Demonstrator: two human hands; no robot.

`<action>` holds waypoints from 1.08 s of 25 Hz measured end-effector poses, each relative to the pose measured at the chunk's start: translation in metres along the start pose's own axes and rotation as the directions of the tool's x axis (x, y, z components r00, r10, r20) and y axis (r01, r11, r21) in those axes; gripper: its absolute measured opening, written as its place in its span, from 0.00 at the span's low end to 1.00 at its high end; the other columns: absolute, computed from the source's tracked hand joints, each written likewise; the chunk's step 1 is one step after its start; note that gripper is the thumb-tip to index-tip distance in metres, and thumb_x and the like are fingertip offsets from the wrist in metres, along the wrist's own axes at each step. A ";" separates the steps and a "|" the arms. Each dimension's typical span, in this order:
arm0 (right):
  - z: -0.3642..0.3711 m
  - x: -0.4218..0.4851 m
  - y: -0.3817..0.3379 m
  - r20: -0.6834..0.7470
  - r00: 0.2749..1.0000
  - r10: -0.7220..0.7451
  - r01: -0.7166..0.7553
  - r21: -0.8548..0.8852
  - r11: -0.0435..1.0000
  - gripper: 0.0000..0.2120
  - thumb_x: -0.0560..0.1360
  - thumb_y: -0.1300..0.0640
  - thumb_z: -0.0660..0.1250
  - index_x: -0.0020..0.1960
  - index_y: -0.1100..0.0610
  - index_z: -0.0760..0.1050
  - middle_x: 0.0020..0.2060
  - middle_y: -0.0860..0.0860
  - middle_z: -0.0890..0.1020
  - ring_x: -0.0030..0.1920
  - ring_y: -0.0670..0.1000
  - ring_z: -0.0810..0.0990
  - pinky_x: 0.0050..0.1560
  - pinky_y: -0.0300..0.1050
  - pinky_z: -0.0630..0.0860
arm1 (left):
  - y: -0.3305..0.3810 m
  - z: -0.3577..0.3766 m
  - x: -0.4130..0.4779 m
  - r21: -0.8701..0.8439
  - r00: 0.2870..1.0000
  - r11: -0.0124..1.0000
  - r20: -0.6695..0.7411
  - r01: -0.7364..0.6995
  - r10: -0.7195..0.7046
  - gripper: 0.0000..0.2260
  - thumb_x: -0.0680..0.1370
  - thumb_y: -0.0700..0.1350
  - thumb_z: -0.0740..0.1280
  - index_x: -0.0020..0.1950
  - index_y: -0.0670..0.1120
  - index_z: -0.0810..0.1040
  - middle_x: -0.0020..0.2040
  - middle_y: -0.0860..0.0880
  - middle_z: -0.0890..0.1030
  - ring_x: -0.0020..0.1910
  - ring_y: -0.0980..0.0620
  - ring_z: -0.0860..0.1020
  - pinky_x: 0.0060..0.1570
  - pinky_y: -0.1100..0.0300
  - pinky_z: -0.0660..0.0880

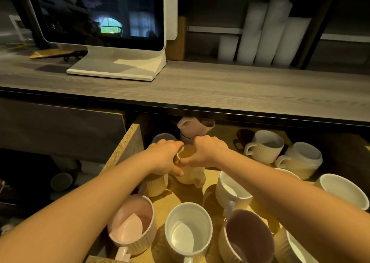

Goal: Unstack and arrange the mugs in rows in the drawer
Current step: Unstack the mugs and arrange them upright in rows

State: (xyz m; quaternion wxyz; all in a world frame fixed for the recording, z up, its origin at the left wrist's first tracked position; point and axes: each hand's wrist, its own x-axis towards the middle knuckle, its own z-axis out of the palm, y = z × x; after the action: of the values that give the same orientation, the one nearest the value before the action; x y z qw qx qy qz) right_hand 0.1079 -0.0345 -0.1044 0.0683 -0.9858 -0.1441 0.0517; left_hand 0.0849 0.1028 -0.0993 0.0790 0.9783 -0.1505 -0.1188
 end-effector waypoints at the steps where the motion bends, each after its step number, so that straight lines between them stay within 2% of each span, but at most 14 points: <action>1: -0.001 -0.001 -0.002 0.017 1.000 0.003 -0.002 -0.026 1.000 0.31 0.67 0.32 0.65 0.54 0.57 0.76 0.39 0.50 0.77 0.40 0.49 0.77 0.39 0.41 0.75 | -0.001 0.000 0.000 -0.029 1.000 1.000 0.004 -0.001 0.001 0.35 0.72 0.51 0.71 0.75 0.49 0.58 0.72 0.47 0.66 0.71 0.45 0.64 0.67 0.50 0.67; 3: -0.002 -0.002 -0.005 0.055 0.998 0.001 0.005 -0.111 0.994 0.35 0.66 0.30 0.64 0.60 0.56 0.73 0.44 0.51 0.77 0.44 0.50 0.77 0.43 0.43 0.76 | -0.003 0.001 0.001 -0.059 1.000 0.998 0.021 0.005 -0.004 0.35 0.72 0.50 0.72 0.74 0.50 0.59 0.72 0.47 0.67 0.70 0.45 0.65 0.67 0.49 0.67; 5: -0.004 -0.002 -0.005 0.127 0.992 -0.028 0.047 -0.154 0.987 0.37 0.66 0.31 0.65 0.66 0.55 0.68 0.54 0.51 0.78 0.53 0.53 0.77 0.49 0.46 0.76 | -0.004 0.004 0.001 -0.071 0.999 0.997 0.034 0.008 -0.005 0.34 0.71 0.49 0.73 0.73 0.50 0.61 0.70 0.47 0.70 0.68 0.45 0.68 0.66 0.49 0.69; 8: -0.013 -0.001 0.000 0.324 0.936 -0.134 0.145 -0.010 0.989 0.39 0.69 0.43 0.71 0.74 0.50 0.57 0.68 0.52 0.72 0.65 0.55 0.72 0.59 0.47 0.74 | -0.005 0.005 0.001 -0.081 0.998 0.997 0.066 0.012 -0.006 0.34 0.71 0.48 0.73 0.73 0.50 0.61 0.69 0.48 0.71 0.66 0.46 0.71 0.63 0.52 0.71; 10: -0.016 -0.001 0.005 0.369 0.907 -0.203 0.209 0.023 0.978 0.42 0.70 0.50 0.73 0.76 0.49 0.52 0.70 0.51 0.68 0.68 0.55 0.70 0.61 0.47 0.72 | -0.005 0.005 0.001 -0.085 0.997 0.996 0.073 0.017 -0.011 0.33 0.72 0.49 0.73 0.73 0.50 0.61 0.69 0.48 0.71 0.66 0.46 0.71 0.63 0.53 0.71; 13: -0.014 -0.002 0.008 0.329 0.910 -0.254 0.252 0.051 0.966 0.40 0.69 0.51 0.74 0.75 0.50 0.57 0.68 0.52 0.71 0.66 0.55 0.72 0.61 0.47 0.73 | -0.004 0.004 0.000 -0.024 0.998 0.999 0.052 0.023 -0.021 0.31 0.71 0.52 0.73 0.70 0.50 0.64 0.66 0.48 0.74 0.63 0.46 0.73 0.62 0.51 0.72; 15: -0.010 -0.003 0.009 0.298 0.923 -0.245 0.243 0.045 0.969 0.41 0.67 0.45 0.74 0.74 0.49 0.59 0.67 0.51 0.73 0.65 0.55 0.73 0.59 0.48 0.74 | -0.007 0.002 0.000 -0.020 0.998 1.000 0.061 0.024 -0.023 0.30 0.71 0.52 0.73 0.69 0.49 0.65 0.64 0.48 0.75 0.61 0.47 0.74 0.61 0.51 0.72; 17: -0.007 -0.006 0.007 0.254 0.944 -0.209 0.227 -0.041 0.973 0.41 0.65 0.38 0.72 0.73 0.48 0.60 0.65 0.51 0.74 0.62 0.54 0.75 0.57 0.48 0.76 | -0.010 0.001 -0.001 -0.081 0.995 0.997 0.102 0.004 0.004 0.31 0.70 0.51 0.73 0.69 0.50 0.65 0.65 0.49 0.74 0.61 0.48 0.74 0.61 0.52 0.73; 21: -0.003 -0.015 0.002 0.142 0.977 -0.161 0.191 -0.234 0.953 0.41 0.63 0.29 0.66 0.69 0.52 0.66 0.54 0.51 0.80 0.51 0.52 0.78 0.48 0.45 0.77 | -0.005 0.003 -0.002 -0.133 0.990 0.991 0.132 -0.031 0.049 0.35 0.71 0.48 0.74 0.74 0.51 0.60 0.70 0.50 0.70 0.67 0.48 0.70 0.64 0.53 0.71; 24: -0.002 -0.021 -0.003 0.098 0.985 -0.144 0.164 -0.253 0.953 0.40 0.63 0.27 0.64 0.65 0.54 0.70 0.44 0.51 0.79 0.43 0.50 0.77 0.43 0.43 0.77 | -0.005 0.001 -0.003 -0.108 0.988 0.993 0.136 -0.055 0.069 0.37 0.70 0.47 0.74 0.75 0.51 0.58 0.72 0.50 0.68 0.69 0.48 0.68 0.65 0.54 0.70; 27: -0.003 -0.027 -0.006 0.094 0.985 -0.147 0.167 -0.262 0.950 0.37 0.64 0.27 0.64 0.61 0.54 0.72 0.40 0.50 0.77 0.40 0.50 0.77 0.40 0.42 0.74 | -0.005 0.000 -0.005 -0.087 0.985 0.994 0.159 -0.061 0.074 0.38 0.70 0.47 0.74 0.75 0.51 0.58 0.72 0.50 0.67 0.70 0.48 0.68 0.65 0.54 0.69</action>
State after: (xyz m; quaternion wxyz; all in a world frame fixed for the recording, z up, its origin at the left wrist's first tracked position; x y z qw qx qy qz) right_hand 0.0804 -0.0373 -0.0985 -0.0675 -0.9688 -0.2303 0.0624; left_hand 0.0817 0.1092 -0.0989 0.1103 0.9557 -0.1846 -0.2011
